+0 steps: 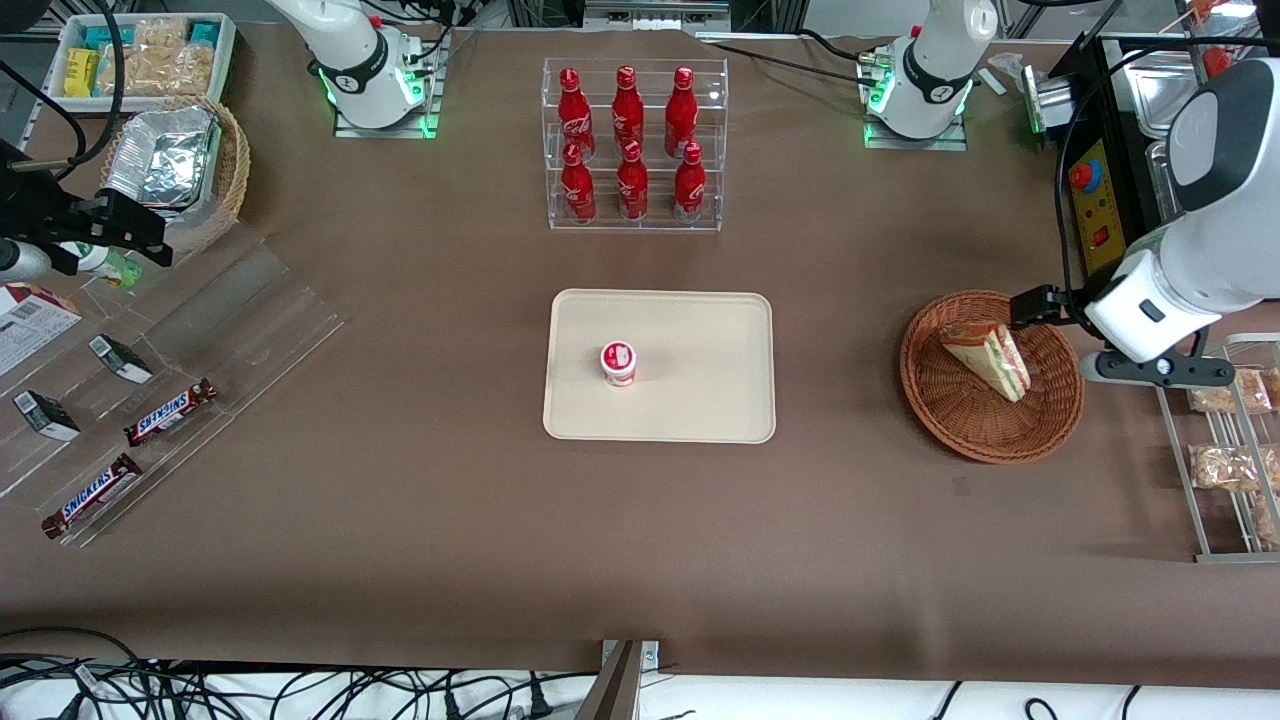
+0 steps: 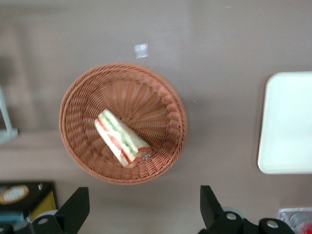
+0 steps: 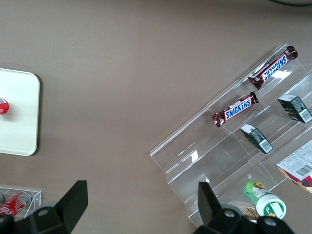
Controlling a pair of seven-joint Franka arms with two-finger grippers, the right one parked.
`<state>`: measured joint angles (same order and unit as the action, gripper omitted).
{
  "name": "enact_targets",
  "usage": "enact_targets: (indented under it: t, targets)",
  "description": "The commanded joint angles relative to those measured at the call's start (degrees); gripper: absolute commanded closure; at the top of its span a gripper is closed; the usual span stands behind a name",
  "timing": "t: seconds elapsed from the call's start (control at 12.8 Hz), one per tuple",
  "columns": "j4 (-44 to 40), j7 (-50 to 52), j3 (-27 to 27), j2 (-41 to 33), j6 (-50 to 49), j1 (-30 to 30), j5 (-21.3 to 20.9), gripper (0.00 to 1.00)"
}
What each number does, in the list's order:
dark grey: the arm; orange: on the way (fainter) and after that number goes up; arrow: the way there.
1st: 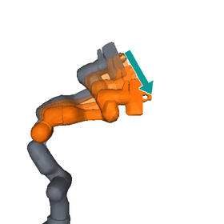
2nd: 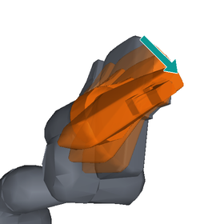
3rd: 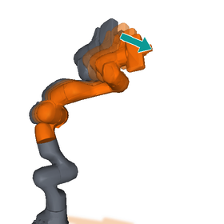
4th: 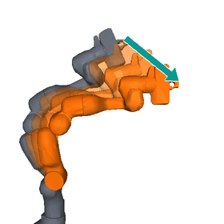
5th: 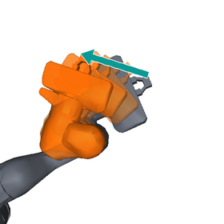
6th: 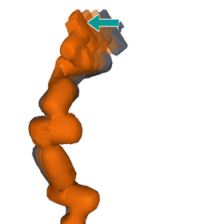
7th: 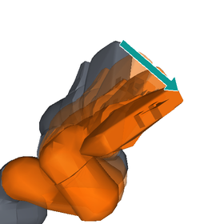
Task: Place sandwich from basket to tray
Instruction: 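Lower the open left gripper over the wrapped sandwich in the basket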
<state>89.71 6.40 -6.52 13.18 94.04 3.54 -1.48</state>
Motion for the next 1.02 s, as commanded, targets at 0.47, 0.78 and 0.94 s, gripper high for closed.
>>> enact_targets:
  t: [0.47, 0.78, 0.94]
  targets:
    - [16.5, 28.7, 0.1, 0.5, 15.3, 2.9, -1.7, 0.00]
    - [26.7, 37.5, 0.1, 0.2, 26.3, 2.9, -7.3, 0.00]
    - [31.6, 38.9, 0.1, -0.6, 31.6, 3.0, -9.2, 0.00]
